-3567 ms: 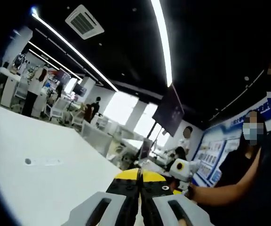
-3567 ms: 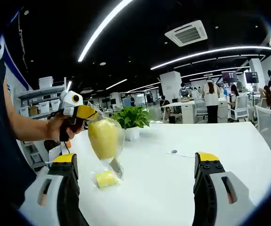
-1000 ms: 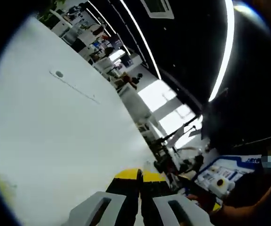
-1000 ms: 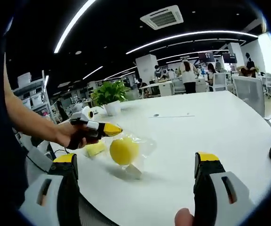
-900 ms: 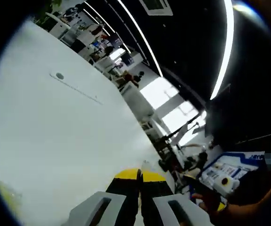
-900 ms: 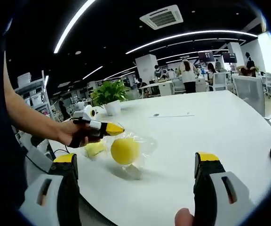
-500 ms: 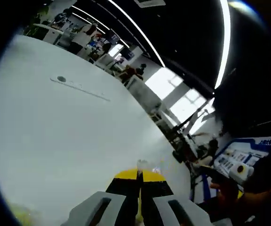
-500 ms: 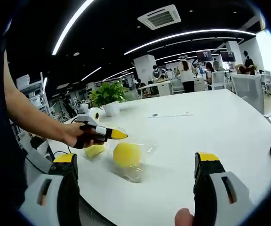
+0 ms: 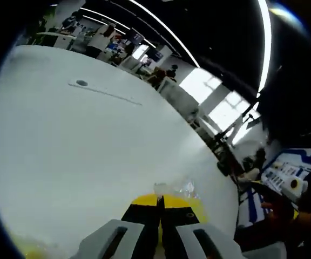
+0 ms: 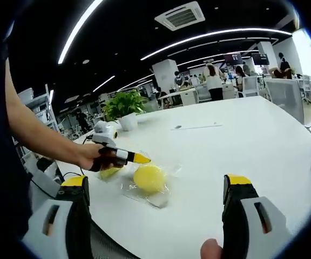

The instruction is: Compare the silicone blocks by pressing each to a similar depth, holding the contact briefly, and releasing to observe deformation and rebound differences across the visible hardness samples.

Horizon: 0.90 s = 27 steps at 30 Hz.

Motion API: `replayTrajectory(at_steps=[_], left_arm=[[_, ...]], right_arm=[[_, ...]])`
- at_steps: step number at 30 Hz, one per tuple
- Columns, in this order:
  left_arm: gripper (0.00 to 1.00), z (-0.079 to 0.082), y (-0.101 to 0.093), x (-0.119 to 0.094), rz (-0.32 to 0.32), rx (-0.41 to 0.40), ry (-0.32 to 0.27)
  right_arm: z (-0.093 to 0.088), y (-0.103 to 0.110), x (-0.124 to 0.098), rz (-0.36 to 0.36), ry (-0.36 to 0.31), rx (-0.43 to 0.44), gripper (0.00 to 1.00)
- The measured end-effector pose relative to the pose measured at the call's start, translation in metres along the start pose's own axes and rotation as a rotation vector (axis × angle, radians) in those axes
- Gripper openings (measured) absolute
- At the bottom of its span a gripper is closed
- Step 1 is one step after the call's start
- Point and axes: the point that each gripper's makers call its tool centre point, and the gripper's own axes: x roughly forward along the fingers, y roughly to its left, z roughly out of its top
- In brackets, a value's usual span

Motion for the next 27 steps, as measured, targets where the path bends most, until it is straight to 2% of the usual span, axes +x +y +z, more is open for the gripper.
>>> replayTrajectory(at_steps=[1, 2, 3, 5, 8, 14, 16, 18, 21, 23, 25, 26, 27], left_arm=[[0.00, -0.006, 0.008, -0.001, 0.056, 0.074, 0.047], [0.00, -0.013, 0.016, -0.001, 0.111, 0.181, 0.103], [0.00, -0.016, 0.014, 0.000, 0.106, 0.218, 0.124], [0.00, -0.014, 0.012, 0.001, 0.098, 0.239, 0.108], [0.00, -0.013, 0.013, 0.004, 0.103, 0.322, 0.127], [0.00, -0.014, 0.013, 0.009, 0.110, 0.350, 0.152], [0.01, -0.016, 0.017, 0.008, 0.118, 0.396, 0.157], [0.02, -0.017, 0.022, 0.007, 0.143, 0.384, 0.160], [0.05, -0.013, 0.021, 0.006, 0.148, 0.291, 0.136], [0.10, -0.011, 0.025, 0.005, 0.164, 0.338, 0.137], [0.14, -0.009, 0.029, 0.004, 0.177, 0.260, 0.127], [0.18, -0.003, 0.027, 0.004, 0.180, 0.155, 0.093], [0.25, 0.006, 0.019, 0.002, 0.146, 0.120, 0.053]], right_arm=[[-0.001, 0.000, 0.001, 0.000, 0.003, 0.002, 0.97], [-0.002, 0.001, 0.002, 0.002, 0.002, 0.007, 0.97], [-0.002, 0.002, 0.003, 0.004, 0.003, 0.009, 0.97], [-0.002, 0.005, 0.005, 0.009, 0.005, 0.006, 0.97], [0.002, 0.009, 0.007, 0.016, -0.001, 0.012, 0.97], [0.008, 0.011, 0.008, 0.014, -0.015, 0.012, 0.97], [0.010, 0.011, 0.008, 0.016, -0.022, 0.026, 0.97], [0.016, 0.009, 0.006, 0.016, -0.046, 0.058, 0.97], [0.016, 0.003, 0.005, -0.002, -0.051, 0.072, 0.97], [0.017, 0.002, 0.006, -0.004, -0.060, 0.087, 0.97], [0.016, 0.001, 0.007, -0.007, -0.056, 0.083, 0.97], [0.016, 0.002, 0.008, -0.005, -0.056, 0.084, 0.97], [0.017, 0.003, 0.009, -0.003, -0.054, 0.083, 0.97]])
